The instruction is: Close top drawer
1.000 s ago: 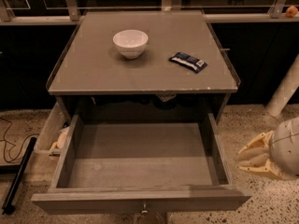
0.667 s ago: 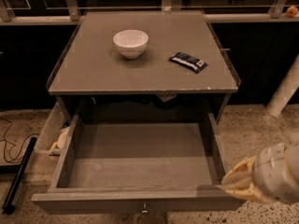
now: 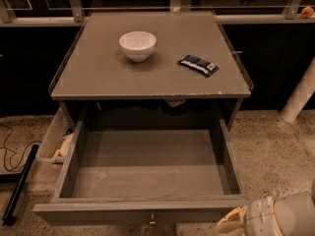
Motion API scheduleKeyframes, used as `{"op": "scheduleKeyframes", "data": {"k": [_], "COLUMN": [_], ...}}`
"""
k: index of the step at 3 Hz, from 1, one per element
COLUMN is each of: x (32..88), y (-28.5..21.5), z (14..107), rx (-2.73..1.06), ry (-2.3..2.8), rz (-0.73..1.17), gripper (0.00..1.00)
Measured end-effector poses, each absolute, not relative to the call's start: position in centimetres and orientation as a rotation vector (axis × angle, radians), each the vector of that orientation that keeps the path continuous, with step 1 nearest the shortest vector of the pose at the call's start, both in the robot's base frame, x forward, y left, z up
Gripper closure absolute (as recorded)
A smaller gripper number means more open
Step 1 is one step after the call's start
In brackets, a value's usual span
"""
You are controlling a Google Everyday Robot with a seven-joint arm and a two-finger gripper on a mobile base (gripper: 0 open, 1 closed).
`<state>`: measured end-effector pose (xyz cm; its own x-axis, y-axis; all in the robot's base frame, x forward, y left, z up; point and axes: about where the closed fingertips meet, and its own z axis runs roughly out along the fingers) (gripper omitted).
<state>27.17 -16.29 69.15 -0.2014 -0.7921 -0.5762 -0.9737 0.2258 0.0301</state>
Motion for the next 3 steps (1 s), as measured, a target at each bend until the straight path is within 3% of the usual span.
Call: {"op": "scheduleKeyframes", "data": {"k": [3], "x": [31.9], "y": [-14.7], "z": [65.4], "rx": [-1.654], "ry": [1.859], "rz": [0.419], "gripper": [1.0]}}
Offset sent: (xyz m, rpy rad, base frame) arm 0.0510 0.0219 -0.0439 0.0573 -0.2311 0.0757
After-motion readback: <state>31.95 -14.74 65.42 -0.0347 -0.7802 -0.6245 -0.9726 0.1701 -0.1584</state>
